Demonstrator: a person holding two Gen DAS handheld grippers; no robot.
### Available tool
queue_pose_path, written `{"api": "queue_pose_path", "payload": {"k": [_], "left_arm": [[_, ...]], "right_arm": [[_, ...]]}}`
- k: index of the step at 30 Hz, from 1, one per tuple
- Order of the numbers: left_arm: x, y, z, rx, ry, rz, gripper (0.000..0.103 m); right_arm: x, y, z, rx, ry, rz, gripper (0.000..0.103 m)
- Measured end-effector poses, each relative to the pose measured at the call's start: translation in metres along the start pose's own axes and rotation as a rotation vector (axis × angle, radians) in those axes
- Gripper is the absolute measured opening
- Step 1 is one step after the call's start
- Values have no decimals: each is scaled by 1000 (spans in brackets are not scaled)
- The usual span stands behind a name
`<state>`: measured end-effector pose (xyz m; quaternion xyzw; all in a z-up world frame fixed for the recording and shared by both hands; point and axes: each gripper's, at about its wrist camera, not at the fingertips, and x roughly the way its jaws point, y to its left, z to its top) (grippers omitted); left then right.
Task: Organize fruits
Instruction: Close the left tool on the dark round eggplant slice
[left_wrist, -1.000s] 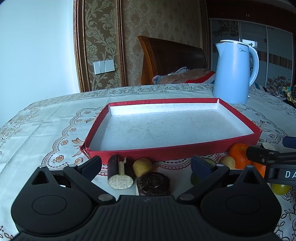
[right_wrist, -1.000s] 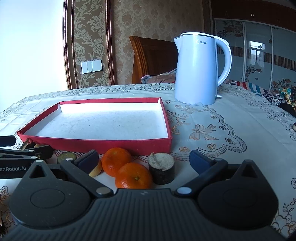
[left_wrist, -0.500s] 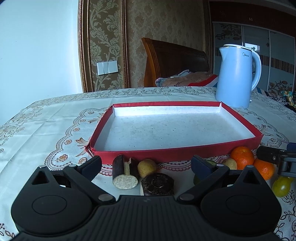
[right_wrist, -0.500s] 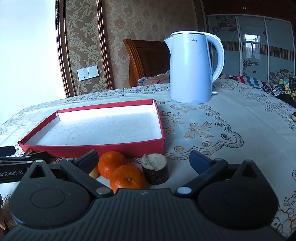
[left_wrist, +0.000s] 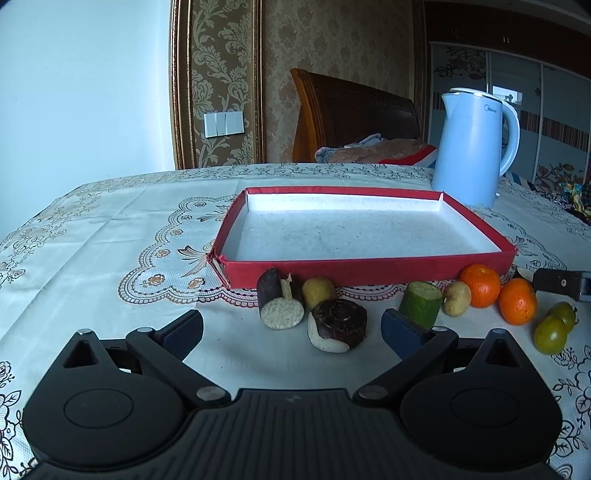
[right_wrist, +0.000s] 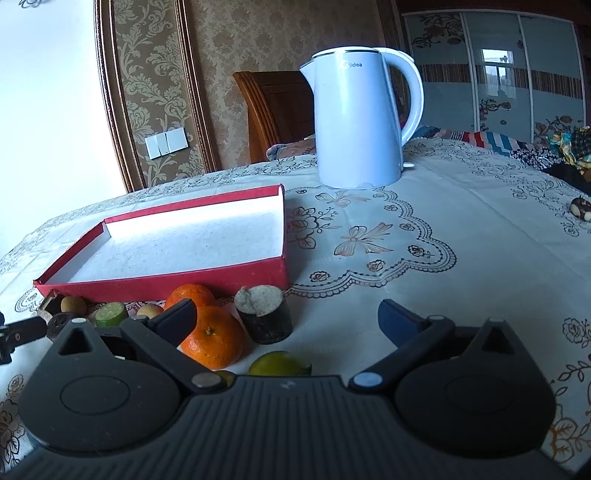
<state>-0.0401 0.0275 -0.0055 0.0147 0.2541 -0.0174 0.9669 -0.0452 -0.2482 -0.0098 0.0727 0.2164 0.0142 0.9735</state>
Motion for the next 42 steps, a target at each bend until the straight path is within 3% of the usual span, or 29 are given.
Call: {"api": "queue_pose_path", "payload": {"k": [11,22,30,42], "left_arm": [[19,-18,6,-16,88,-11,103],[31,-30,13,13,96,-15,102],[33,-31,11,34,108,-56,65],[37,-26,11,17,119,-82,42]], "right_arm": [[3,-3,0,16,14,-12,103],[4,-6,0,36,18,-12,103],[5,-7,0,39,25,-14,103],[6,-8,0,46,28,-13,103]]}}
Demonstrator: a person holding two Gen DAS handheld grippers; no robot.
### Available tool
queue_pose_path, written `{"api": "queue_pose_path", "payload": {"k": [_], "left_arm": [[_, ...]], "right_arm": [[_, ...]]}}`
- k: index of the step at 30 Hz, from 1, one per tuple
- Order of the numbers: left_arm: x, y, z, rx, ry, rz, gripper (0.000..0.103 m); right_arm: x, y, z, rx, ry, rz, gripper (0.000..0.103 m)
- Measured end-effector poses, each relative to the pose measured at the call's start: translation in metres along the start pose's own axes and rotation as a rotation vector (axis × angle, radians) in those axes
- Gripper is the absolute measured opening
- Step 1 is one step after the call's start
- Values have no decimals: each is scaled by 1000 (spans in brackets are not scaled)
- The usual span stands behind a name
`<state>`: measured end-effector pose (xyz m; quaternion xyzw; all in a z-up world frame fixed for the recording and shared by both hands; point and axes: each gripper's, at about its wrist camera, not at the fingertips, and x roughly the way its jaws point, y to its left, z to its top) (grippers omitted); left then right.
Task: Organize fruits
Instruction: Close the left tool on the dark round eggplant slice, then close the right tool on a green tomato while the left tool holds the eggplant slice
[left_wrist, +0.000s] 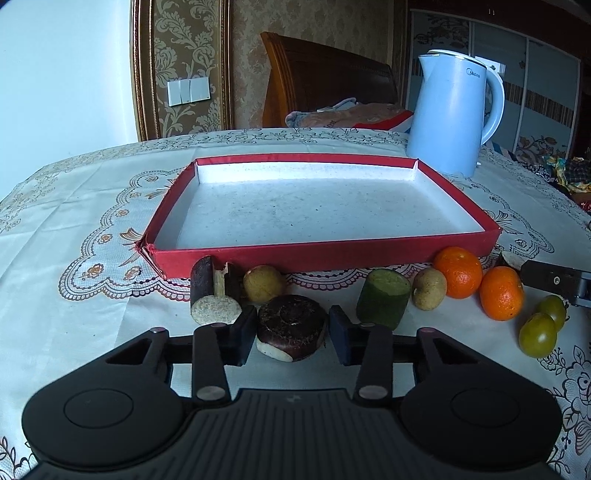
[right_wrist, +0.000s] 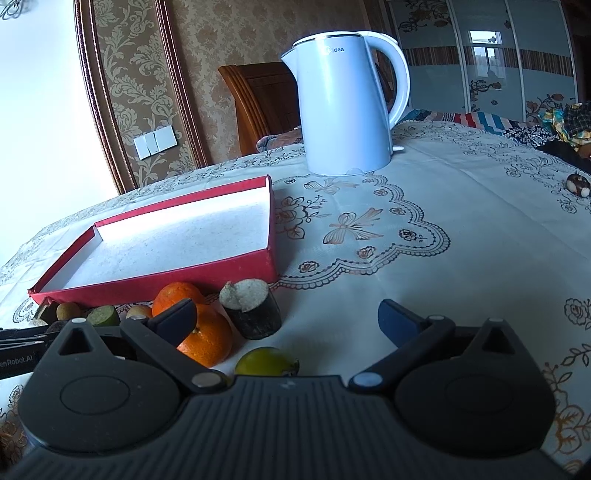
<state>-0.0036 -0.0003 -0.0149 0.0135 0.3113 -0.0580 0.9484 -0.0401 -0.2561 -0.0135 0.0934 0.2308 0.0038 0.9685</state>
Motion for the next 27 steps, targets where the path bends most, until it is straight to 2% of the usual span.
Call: {"api": "queue_pose_path", "payload": {"k": [7,15,18,23,27], "left_arm": [[-3,-3,-3,20,-6,-7,41],[-3,5,-3,-23,-7,-27,41],[-3,5,-3,-23,-7,-27,41],[-3,5,-3,-26,-7,-29,41],[-3,5,-3,-27,-7,-30,41]], "right_arm": [[1,-1,0,6,5,2,103],[-9,-7,-1,31,-33,28,103],[-15,-5,-4,-25,-17,43,103],[-39,7,-17,-152,-60,65,103],[-47,16,-23,-240,-72,22,102]]}}
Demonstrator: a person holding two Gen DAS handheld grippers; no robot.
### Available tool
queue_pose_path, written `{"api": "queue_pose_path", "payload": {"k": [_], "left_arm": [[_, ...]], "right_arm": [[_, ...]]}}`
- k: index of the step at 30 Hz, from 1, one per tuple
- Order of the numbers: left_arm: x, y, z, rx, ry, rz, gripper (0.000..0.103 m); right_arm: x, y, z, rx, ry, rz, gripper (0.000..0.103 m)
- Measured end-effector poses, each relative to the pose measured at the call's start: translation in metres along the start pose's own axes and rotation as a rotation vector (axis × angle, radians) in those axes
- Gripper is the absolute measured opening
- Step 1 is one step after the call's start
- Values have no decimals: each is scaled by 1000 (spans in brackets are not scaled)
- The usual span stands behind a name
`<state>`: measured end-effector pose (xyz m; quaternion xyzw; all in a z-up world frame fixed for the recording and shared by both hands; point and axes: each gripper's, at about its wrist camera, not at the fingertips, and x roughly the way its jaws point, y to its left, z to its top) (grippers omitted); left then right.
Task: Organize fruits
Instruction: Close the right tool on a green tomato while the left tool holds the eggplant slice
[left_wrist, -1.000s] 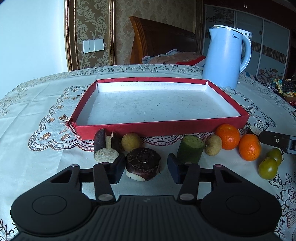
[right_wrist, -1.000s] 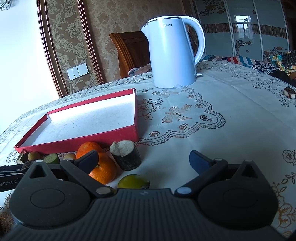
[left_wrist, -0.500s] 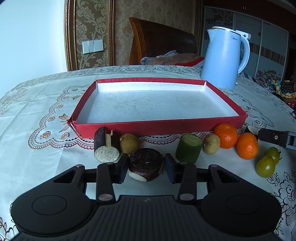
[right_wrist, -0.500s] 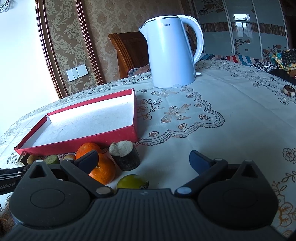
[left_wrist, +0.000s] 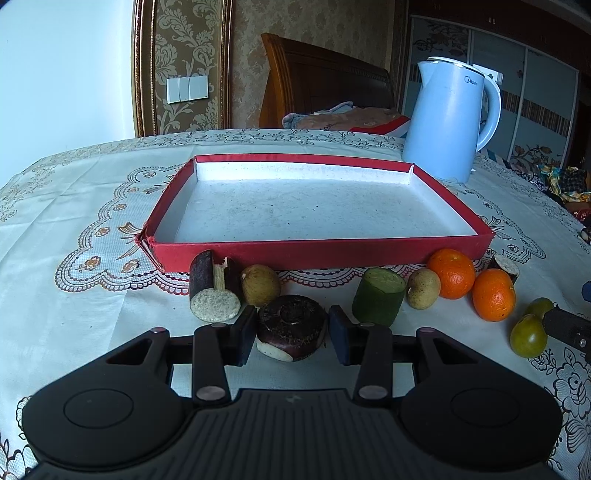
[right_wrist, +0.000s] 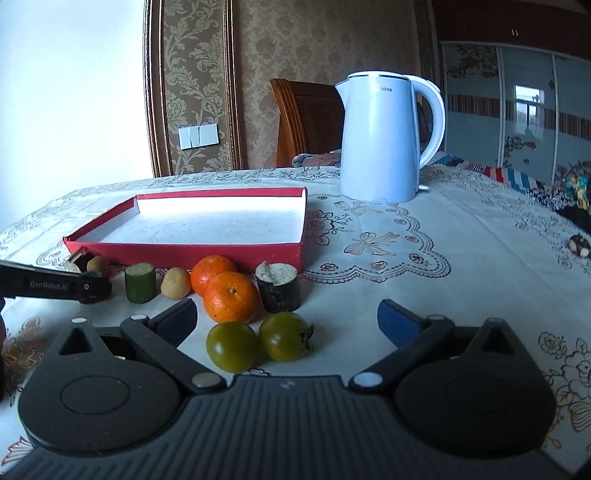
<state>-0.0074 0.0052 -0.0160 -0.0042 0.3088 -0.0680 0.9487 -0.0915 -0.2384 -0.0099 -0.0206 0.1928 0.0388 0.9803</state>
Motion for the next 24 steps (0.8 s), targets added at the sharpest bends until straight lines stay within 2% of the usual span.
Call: {"api": "queue_pose_path", "payload": {"k": [5,9,14,15,17,24], "left_arm": [[0,0,0,2,1,1,41],[0,0,0,3,0,2,41],[0,0,-1,3,0,2,41],[0,0,-1,3,0,2,41],[0,0,-1,4,0,2,41],[0,0,-1,3,0,1,41]], "right_arm": [[-7,-5,-4,-18,22,-3,101],[-13,0,-12,-46,59,125,93],[-9,23,-14,-108,79,216,84],[-6,27,-13,-110,90,229,79],[1,29,-12,-103,126,237,71],[17,24,-3,-44,177,232,63]]}}
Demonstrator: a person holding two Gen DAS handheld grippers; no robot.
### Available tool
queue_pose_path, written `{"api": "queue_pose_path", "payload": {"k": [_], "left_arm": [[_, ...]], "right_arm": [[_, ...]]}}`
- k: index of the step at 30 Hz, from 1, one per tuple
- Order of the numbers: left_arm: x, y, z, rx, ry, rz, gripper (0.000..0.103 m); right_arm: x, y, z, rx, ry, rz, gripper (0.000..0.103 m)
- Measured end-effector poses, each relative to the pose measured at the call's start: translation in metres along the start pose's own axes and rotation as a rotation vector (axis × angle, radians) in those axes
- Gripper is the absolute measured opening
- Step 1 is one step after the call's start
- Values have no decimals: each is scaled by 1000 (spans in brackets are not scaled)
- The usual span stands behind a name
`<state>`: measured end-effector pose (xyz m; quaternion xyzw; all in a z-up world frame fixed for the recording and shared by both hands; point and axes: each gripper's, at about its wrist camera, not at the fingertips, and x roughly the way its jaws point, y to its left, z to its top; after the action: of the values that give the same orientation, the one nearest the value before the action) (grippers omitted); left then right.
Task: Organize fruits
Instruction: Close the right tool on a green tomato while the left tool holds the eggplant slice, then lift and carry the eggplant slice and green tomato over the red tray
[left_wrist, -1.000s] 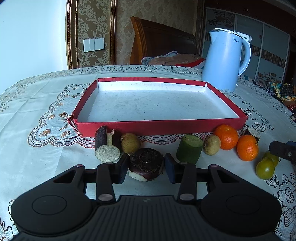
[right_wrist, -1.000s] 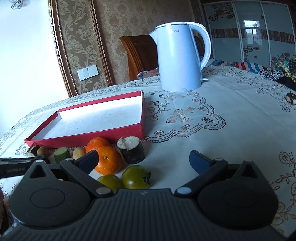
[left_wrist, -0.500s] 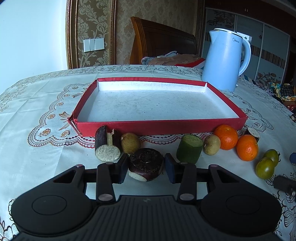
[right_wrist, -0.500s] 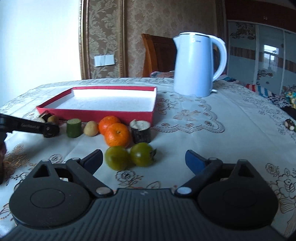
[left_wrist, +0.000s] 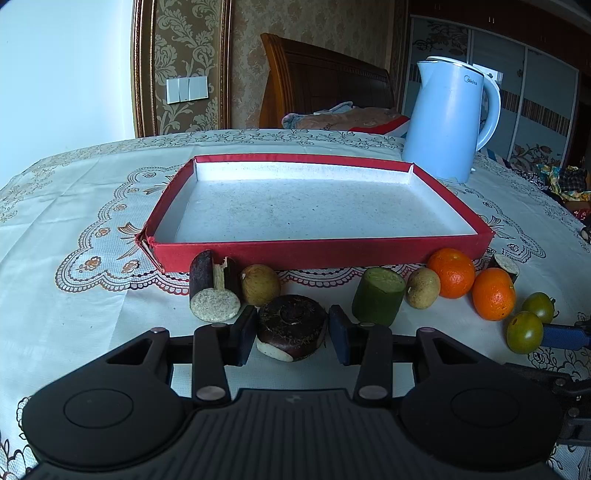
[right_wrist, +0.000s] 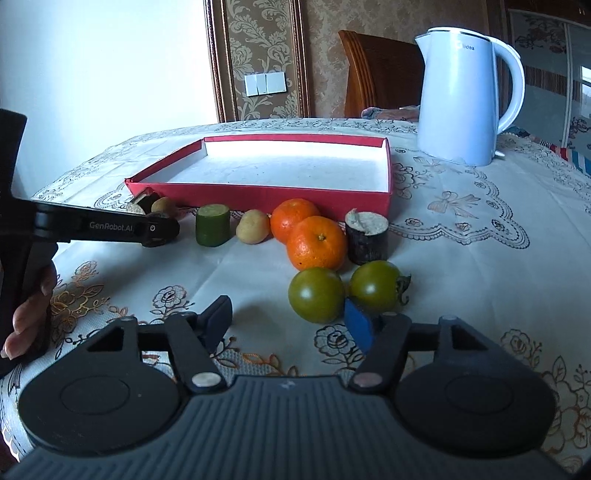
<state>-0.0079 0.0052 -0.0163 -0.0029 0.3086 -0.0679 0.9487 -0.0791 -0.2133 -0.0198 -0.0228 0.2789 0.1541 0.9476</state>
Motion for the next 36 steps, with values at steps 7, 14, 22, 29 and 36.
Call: {"api": "queue_pose_path", "payload": {"k": [7,14,22,29,36], "left_arm": [[0,0,0,0,0,0,41],[0,-1,-1,1,-2,-7,41],[-4,-2,-2,10,-19,-15,41],[-11,-8,-1,28,-54,8,41],[-14,-7,1,12,-63,17,40]], "right_arm": [[15,2,9,-16,9,-50,42],[13,2,7,-16,-4,-59,33],[8,3,6,-22,-39,-55,32],[10,8,13,1,-64,-46,32],[7,6,24,53,-80,-35,32]]}}
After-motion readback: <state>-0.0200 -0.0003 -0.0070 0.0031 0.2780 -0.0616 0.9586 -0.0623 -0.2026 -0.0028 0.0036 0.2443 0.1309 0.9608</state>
